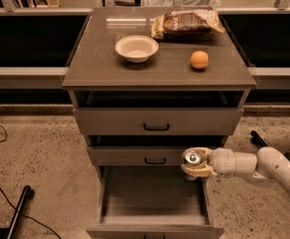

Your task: Place redbull can into bottom drawer

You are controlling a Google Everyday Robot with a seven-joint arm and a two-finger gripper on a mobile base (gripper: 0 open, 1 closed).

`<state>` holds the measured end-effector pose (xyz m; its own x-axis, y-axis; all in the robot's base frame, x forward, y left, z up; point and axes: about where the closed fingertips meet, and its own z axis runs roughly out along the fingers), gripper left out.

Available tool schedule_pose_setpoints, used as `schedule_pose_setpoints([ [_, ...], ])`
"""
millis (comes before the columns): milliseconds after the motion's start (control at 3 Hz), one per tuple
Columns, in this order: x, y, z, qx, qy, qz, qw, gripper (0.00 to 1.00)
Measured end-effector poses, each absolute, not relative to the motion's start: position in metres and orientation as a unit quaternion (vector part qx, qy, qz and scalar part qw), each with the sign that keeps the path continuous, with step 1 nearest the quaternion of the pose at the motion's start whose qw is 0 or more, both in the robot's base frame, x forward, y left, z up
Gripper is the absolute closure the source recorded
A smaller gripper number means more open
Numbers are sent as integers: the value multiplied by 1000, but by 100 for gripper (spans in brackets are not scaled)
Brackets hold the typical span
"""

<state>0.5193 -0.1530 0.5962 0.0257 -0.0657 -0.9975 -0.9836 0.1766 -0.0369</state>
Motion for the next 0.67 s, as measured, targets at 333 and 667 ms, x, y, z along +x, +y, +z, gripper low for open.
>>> schedule_pose_setpoints([
  [333,525,-152,580,-474,549,426,540,100],
  [667,531,-161,522,-470,538,422,559,100],
])
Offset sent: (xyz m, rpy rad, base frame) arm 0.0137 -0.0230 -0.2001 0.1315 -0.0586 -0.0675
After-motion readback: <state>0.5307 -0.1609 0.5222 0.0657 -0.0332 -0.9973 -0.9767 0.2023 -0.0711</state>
